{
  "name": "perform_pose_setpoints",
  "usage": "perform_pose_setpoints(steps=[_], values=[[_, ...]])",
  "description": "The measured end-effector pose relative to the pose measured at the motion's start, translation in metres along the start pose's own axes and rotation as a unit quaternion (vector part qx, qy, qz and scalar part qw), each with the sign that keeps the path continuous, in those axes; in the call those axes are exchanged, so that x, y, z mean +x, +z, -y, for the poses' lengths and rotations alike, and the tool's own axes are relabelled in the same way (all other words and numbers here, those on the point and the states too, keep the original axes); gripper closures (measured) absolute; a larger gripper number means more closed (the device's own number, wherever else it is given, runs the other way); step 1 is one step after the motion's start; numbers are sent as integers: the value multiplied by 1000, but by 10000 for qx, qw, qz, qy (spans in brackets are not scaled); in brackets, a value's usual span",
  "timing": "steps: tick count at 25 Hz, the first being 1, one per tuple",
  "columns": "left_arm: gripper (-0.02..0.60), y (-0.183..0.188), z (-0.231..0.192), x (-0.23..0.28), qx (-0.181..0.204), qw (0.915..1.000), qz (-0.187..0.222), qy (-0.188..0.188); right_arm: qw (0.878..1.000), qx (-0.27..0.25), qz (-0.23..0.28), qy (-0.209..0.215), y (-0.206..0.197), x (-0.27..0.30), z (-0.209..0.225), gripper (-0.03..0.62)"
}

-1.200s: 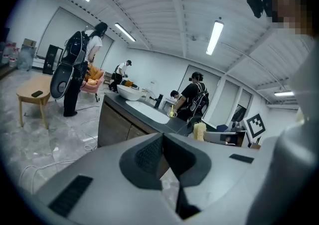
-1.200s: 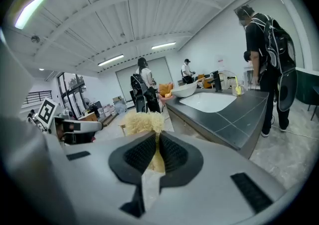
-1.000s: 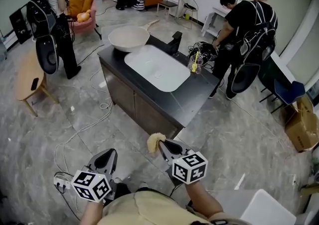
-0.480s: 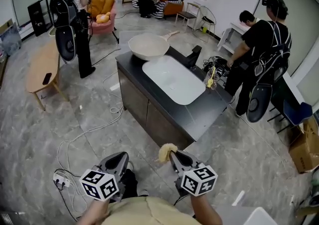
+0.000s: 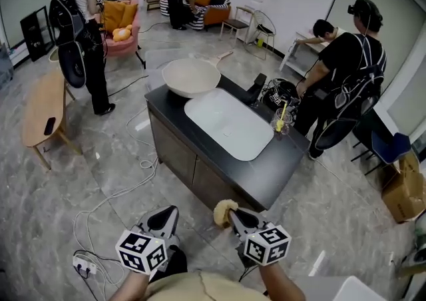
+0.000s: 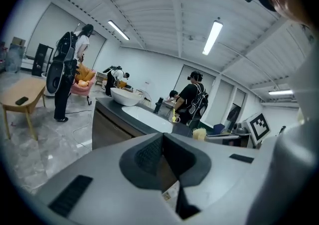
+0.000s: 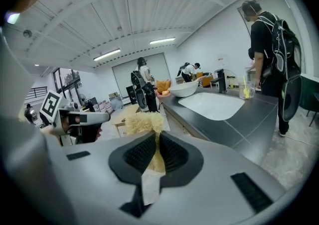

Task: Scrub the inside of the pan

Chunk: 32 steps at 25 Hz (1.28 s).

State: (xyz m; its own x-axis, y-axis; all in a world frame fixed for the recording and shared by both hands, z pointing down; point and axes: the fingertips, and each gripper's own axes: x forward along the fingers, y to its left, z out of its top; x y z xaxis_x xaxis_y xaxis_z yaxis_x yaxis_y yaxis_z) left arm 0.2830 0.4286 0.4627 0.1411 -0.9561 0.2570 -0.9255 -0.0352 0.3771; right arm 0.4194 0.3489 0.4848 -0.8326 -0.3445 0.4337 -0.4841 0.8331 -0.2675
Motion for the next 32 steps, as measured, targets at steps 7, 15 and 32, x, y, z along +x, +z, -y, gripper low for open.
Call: perform_pose_setpoints(steps=[7,15,32], values=[[566,12,-65,18,-299,9993,-222,-44,10000,-63,-61,-17,38,72,-2,557],[566,47,-131,34,-259,9996,-83,-55,9998,-109,-151,20,67,143,-11,557],[566,141,-191,164,-186,9995,47,-264,9986,-273,-37,450,175,257,56,557]])
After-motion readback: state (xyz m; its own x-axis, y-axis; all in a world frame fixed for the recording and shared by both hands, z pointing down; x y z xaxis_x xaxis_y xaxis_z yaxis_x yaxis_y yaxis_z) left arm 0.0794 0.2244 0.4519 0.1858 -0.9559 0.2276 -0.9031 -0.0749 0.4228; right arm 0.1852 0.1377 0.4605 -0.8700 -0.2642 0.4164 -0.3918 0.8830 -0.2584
